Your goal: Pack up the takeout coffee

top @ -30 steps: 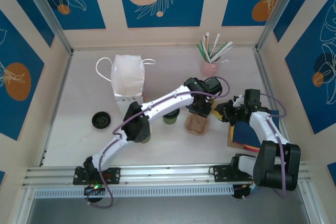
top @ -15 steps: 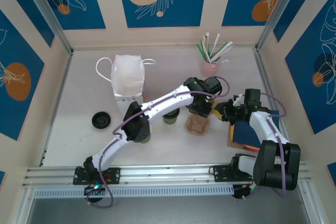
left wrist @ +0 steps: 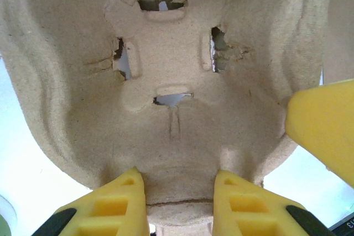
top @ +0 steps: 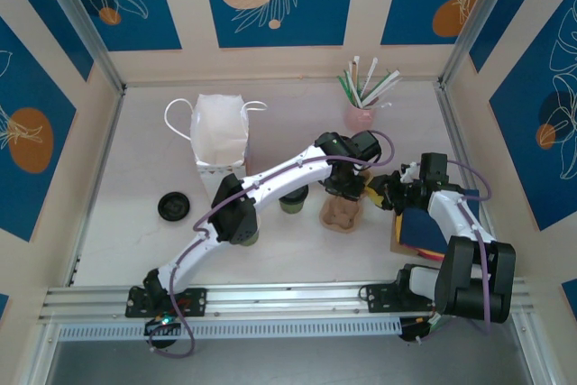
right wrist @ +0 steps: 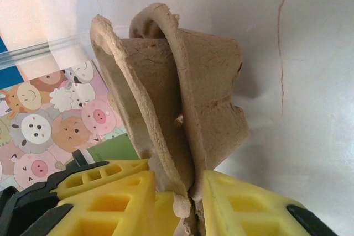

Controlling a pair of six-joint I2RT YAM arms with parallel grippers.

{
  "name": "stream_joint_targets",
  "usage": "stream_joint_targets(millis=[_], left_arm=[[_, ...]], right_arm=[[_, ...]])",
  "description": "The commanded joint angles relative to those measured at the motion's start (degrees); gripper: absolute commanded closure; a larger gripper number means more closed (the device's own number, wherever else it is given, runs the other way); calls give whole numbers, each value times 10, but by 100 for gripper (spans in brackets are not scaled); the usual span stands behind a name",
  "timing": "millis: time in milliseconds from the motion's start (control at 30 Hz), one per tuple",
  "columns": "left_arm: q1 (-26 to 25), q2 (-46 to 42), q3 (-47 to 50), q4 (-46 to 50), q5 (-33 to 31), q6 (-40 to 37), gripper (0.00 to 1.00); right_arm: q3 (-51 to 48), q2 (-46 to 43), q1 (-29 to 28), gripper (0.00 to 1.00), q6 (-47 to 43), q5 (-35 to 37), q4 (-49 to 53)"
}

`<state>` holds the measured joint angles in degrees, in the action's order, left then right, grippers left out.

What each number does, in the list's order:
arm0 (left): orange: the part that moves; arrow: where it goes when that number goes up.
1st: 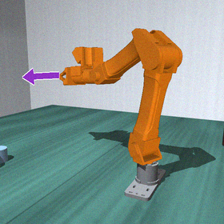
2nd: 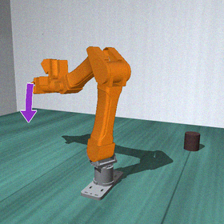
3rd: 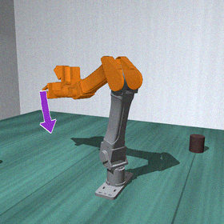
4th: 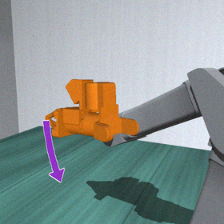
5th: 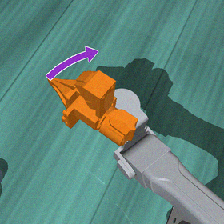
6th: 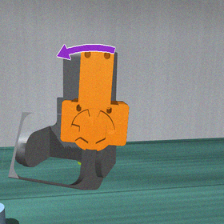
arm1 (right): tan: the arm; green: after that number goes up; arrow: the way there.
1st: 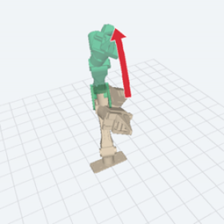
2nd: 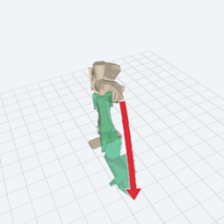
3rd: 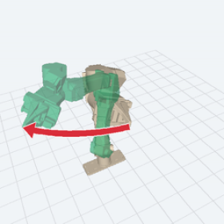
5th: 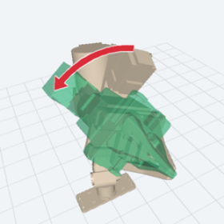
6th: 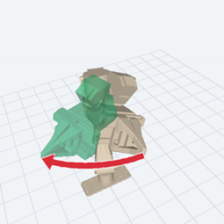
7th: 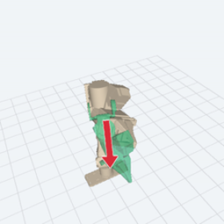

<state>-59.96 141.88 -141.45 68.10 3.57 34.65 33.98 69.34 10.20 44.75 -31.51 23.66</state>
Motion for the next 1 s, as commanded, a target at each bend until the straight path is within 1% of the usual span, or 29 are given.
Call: stream_joint_targets(millis=[0,200,233,300,367,433,533,633,733,833,967], left_arm=[[2,-38,-4,-18,23,6,76],[2,-32,-1,-8,9,3,76],[2,-30,0,-6,7,3,76],[3,-30,4,-5,2,3,76],[2,-31,7,-4,-4,3,76],[3,-31,7,-4,-7,1,76],[2,-33,7,-5,-7,0,76],[2,-36,8,-9,-7,1,76],[3,-41,8,-13,-11,1,76],[5,-46,8,-16,-15,0,76],[9,-55,7,-19,-27,0,76]], right_arm=[[-8,4,2,71,-11,-11,8],[-1,-11,2,68,-17,-4,25],[0,-13,2,67,-18,-2,29],[3,-21,2,61,-19,5,41],[8,-35,3,59,-22,20,62],[12,-57,6,54,-26,39,82],[22,-93,15,53,-32,64,117],[34,-128,30,45,-32,89,155],[50,-154,41,39,-37,115,191],[64,-159,44,32,-33,141,221],[79,-165,50,19,-28,179,250]])
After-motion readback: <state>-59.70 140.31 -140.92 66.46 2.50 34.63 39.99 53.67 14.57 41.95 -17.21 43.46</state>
